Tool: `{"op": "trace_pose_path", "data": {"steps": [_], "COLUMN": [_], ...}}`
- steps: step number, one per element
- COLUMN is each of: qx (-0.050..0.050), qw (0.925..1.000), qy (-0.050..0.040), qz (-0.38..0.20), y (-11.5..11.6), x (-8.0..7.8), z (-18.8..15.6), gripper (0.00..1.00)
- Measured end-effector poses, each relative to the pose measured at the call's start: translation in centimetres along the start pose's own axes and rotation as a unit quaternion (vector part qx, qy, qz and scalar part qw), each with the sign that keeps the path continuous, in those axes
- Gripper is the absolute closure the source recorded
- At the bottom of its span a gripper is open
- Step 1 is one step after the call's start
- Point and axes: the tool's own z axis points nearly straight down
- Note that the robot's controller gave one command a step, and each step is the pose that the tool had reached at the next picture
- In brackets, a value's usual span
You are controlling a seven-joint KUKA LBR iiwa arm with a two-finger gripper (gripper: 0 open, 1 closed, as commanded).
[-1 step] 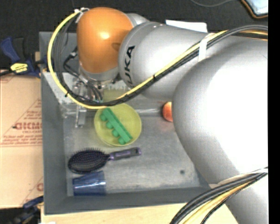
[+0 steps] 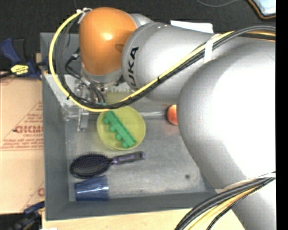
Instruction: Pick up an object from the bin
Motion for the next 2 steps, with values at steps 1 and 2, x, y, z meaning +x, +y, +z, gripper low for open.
{"op": "trace_pose_path", "data": {"steps": [1, 2], "qx": [0.0, 0.002], "qw": [1.0, 1.0], "qy": [0.0013, 0.0015], "qz": [0.004, -0.004], "y": [-0.2, -1.3], "x": [0.1, 1.7], "z": [0.0, -2.0], "gripper": [0.0, 0.0]}}
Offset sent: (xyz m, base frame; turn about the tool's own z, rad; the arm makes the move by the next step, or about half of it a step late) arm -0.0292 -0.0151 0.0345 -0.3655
